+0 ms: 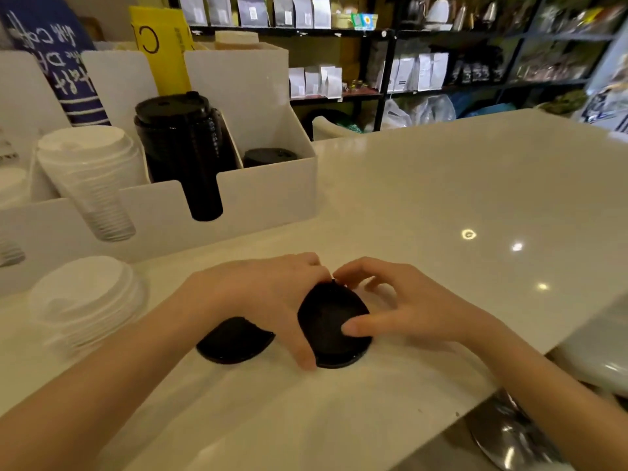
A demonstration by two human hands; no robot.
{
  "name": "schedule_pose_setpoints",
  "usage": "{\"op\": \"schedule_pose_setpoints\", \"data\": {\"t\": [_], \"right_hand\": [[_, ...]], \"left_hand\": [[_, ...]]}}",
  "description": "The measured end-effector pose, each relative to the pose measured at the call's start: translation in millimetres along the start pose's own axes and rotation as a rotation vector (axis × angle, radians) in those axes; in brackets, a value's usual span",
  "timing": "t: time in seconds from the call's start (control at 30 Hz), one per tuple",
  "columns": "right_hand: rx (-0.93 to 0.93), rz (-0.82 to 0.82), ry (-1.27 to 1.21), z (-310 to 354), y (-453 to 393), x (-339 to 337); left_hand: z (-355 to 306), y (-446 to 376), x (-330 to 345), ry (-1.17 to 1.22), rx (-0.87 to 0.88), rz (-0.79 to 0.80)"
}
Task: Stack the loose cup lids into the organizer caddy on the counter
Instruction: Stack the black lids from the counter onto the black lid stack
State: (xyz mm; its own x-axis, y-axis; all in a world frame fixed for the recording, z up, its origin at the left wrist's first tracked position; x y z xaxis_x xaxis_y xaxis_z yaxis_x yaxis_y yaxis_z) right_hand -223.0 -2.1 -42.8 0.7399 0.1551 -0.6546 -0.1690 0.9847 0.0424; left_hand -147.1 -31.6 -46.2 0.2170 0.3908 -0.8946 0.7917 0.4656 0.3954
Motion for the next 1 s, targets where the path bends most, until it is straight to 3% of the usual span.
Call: {"op": "schedule_pose_setpoints", "data": {"t": [0.33,0.63,0.77,1.0], "right_hand": [[0.009,-0.041,-0.015,1.2,17.3,5.0],[-0.031,-0.157,-0.072,17.3,0.3,-28.0],[-0.095,-0.213,-0.077,40.7,-19.2,-47.4],[-0.259,-0.292,-0.133,97.8,-65.6,-76.2]], "left_hand": [[-4.9,-1.5,-4.4,0.007,0.033,-0.086],[15.9,9.2,-45.5,0.208,0.083,-0.240],[35.5,22.7,-75.8,0.365,0.104,-0.382],[76.4,75.1,-134.5,0.521,0.117,-0.773]]}}
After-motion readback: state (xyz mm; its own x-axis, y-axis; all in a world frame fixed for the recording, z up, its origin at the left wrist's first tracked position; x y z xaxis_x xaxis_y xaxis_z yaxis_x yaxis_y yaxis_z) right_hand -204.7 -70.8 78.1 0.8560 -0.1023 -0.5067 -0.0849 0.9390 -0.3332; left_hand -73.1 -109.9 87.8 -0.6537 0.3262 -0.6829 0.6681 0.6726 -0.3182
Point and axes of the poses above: each hand's wrist, its own y-axis away from the middle knuckle, its own x-axis out of the palm, z = x × y, the point moved 10 cm from there along -y, towards the middle knuckle, and after that the axes turned 2 degrees about -y, right-handed, at the moved point
